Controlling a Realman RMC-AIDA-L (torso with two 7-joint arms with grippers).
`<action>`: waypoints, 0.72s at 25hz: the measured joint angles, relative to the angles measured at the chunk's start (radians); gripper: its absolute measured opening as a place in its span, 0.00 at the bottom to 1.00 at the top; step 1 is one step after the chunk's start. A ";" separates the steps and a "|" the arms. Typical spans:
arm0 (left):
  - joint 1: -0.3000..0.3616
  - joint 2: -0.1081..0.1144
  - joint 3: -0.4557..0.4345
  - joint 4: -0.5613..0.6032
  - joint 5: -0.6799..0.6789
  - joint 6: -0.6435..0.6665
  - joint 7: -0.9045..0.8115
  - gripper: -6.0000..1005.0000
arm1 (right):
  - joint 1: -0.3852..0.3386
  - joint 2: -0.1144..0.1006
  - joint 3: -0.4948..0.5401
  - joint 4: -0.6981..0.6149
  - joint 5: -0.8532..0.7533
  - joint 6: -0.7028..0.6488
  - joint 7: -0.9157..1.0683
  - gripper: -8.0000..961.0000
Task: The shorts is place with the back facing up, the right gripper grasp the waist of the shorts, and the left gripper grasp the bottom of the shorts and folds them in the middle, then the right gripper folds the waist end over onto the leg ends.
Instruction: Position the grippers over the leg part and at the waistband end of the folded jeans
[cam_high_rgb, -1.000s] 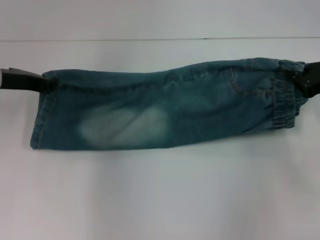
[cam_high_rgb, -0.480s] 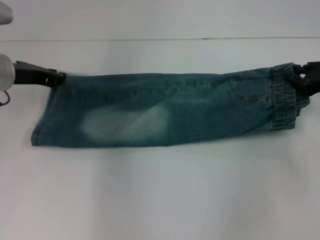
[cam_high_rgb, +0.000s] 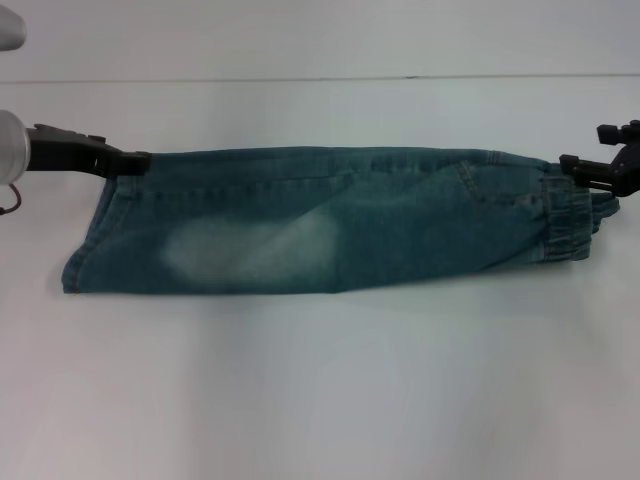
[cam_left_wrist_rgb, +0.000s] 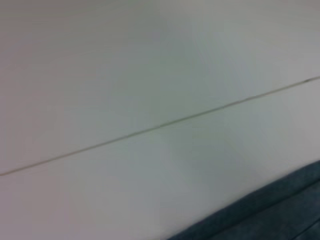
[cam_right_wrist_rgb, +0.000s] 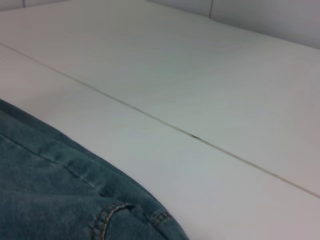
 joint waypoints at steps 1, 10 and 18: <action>0.005 0.000 0.000 0.006 -0.019 0.012 0.008 0.48 | -0.004 0.001 0.003 -0.004 0.001 -0.001 0.000 0.62; 0.079 0.028 -0.017 0.020 -0.375 0.248 0.175 0.84 | -0.098 -0.038 0.006 -0.025 0.123 -0.166 -0.010 0.88; 0.100 0.059 -0.058 -0.063 -0.516 0.564 0.343 0.90 | -0.192 -0.035 0.044 0.007 0.219 -0.314 -0.164 0.96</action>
